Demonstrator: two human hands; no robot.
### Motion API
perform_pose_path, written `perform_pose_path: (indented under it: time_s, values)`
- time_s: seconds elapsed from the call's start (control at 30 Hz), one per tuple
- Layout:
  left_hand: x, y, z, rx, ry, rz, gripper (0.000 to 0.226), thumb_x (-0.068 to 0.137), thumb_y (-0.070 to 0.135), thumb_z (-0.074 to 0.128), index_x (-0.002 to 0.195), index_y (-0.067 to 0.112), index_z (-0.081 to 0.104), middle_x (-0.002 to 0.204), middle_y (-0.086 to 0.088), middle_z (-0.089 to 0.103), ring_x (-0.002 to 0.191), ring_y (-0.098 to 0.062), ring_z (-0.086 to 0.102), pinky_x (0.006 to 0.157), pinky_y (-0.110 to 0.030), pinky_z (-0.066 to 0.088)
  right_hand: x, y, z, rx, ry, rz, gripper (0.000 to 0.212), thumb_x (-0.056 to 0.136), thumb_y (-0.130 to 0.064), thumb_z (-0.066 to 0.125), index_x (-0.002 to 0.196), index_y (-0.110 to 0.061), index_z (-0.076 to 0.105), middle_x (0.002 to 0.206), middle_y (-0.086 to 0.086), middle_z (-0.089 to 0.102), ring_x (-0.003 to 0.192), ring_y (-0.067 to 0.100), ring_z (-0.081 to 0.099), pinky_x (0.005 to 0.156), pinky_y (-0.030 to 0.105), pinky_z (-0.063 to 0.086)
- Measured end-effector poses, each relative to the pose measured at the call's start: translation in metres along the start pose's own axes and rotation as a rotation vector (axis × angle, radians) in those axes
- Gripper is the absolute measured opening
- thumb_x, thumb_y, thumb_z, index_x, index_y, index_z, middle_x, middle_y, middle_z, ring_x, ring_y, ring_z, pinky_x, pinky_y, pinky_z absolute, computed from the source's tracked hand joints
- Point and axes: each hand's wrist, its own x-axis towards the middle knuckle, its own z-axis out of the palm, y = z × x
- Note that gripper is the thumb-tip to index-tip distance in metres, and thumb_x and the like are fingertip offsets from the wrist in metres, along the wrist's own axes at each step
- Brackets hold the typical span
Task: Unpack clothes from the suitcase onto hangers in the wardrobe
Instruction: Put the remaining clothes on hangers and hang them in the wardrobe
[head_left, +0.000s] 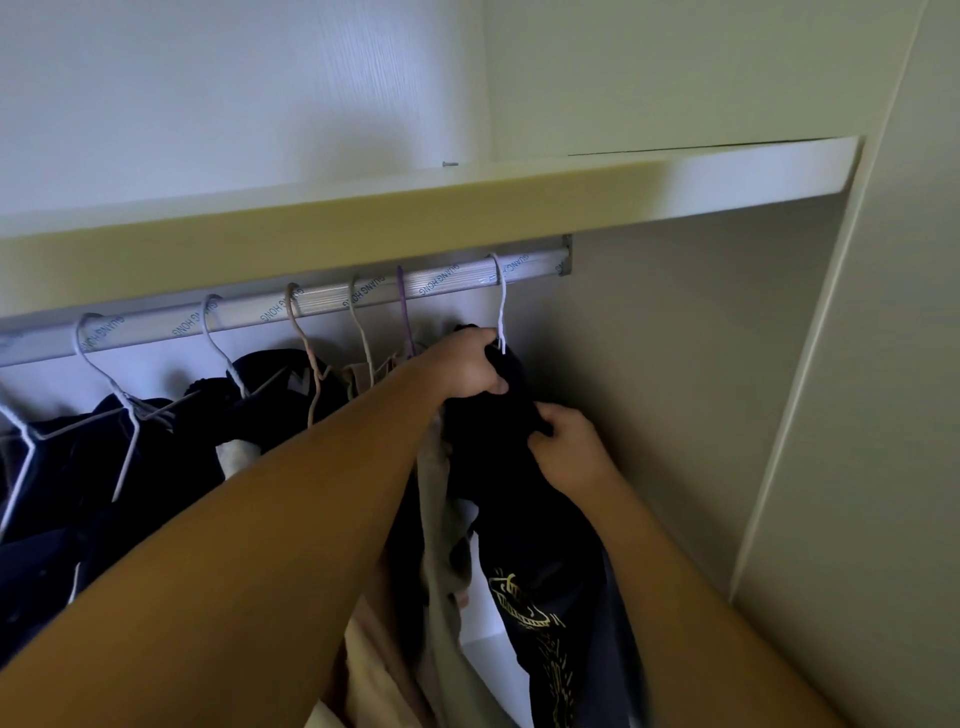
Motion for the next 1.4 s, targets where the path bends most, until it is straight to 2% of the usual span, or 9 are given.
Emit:
perform_pose_path:
  time_s: [0.17,0.33,0.47,0.6,0.73,0.97,1.1,1.23,1.4]
  values:
    - [0.01,-0.004,0.001,-0.079,-0.026,0.001,0.041,0.077,0.024,0.08,0.114,0.023,0.062,0.11,-0.005,0.062,0.093,-0.025,0.063,0.076,-0.037,0.056,0.014,-0.003,-0.006,-0.112,-0.01,0.037,0.031,0.088,0.0,0.049,0.1,-0.019,0.07,0.094,0.006,0.071,0.088,0.021,0.067,0.079,0.031,0.054]
    - [0.017,-0.006,0.001,-0.022,0.054,0.021,0.031,0.072,0.025,0.083,0.074,0.024,0.053,0.105,-0.012,0.063,0.096,-0.026,0.06,0.083,-0.031,0.044,0.026,-0.017,-0.011,-0.215,-0.063,0.083,0.032,0.086,0.004,0.042,0.084,-0.019,0.064,0.088,0.007,0.066,0.084,0.022,0.062,0.073,0.026,0.047]
    - [0.016,-0.006,-0.005,0.012,0.005,0.029,0.033,0.072,0.026,0.085,0.095,0.013,0.065,0.109,-0.007,0.06,0.1,-0.025,0.059,0.088,-0.033,0.046,0.025,-0.016,-0.01,-0.219,-0.058,0.119,0.022,0.085,-0.004,0.045,0.082,-0.011,0.065,0.089,0.012,0.068,0.085,0.027,0.065,0.071,0.031,0.05]
    - [0.017,-0.011,0.002,-0.003,0.005,0.048,0.041,0.055,0.049,0.083,0.088,0.033,0.066,0.092,0.007,0.062,0.095,-0.024,0.063,0.094,-0.046,0.047,0.016,-0.016,-0.013,-0.155,-0.034,0.157,0.022,0.075,-0.011,0.048,0.086,-0.012,0.066,0.084,0.011,0.069,0.078,0.029,0.066,0.066,0.031,0.049]
    - [0.007,-0.009,0.0,-0.058,0.007,0.063,0.038,0.072,0.022,0.084,0.104,0.013,0.065,0.097,-0.003,0.063,0.088,-0.021,0.061,0.078,-0.029,0.047,0.01,-0.019,-0.012,-0.069,0.019,0.185,0.031,0.061,-0.022,0.045,0.083,-0.013,0.065,0.076,0.007,0.065,0.071,0.025,0.06,0.066,0.032,0.044]
    - [-0.005,-0.009,0.002,-0.094,0.059,0.043,0.049,0.075,0.022,0.081,0.12,0.016,0.064,0.109,-0.005,0.065,0.101,-0.023,0.062,0.092,-0.033,0.049,0.004,-0.023,-0.015,0.0,0.078,0.184,0.038,0.064,-0.028,0.044,0.086,-0.007,0.066,0.083,0.016,0.068,0.073,0.026,0.059,0.071,0.036,0.047]
    - [-0.016,-0.008,0.004,-0.117,0.12,0.044,0.055,0.08,0.02,0.078,0.131,0.014,0.058,0.124,-0.007,0.062,0.112,-0.023,0.059,0.097,-0.028,0.045,0.003,-0.03,-0.018,-0.1,0.085,0.114,0.029,0.083,-0.019,0.043,0.095,-0.013,0.069,0.105,0.012,0.067,0.096,0.027,0.059,0.089,0.036,0.046]
    - [-0.027,-0.006,0.005,-0.097,0.158,0.065,0.055,0.084,0.019,0.075,0.135,0.011,0.055,0.133,-0.007,0.058,0.119,-0.022,0.055,0.092,-0.022,0.039,0.001,-0.031,-0.019,-0.129,0.149,0.101,0.025,0.091,-0.014,0.041,0.077,-0.015,0.062,0.1,0.016,0.066,0.093,0.033,0.057,0.088,0.038,0.046]
    - [-0.042,-0.006,0.009,-0.082,0.232,0.061,0.049,0.088,0.033,0.068,0.132,0.016,0.056,0.13,-0.006,0.06,0.122,-0.024,0.055,0.105,-0.042,0.042,-0.01,-0.042,-0.019,-0.129,0.208,0.099,0.03,0.096,-0.019,0.042,0.112,-0.009,0.066,0.117,0.014,0.065,0.107,0.033,0.058,0.096,0.036,0.045]
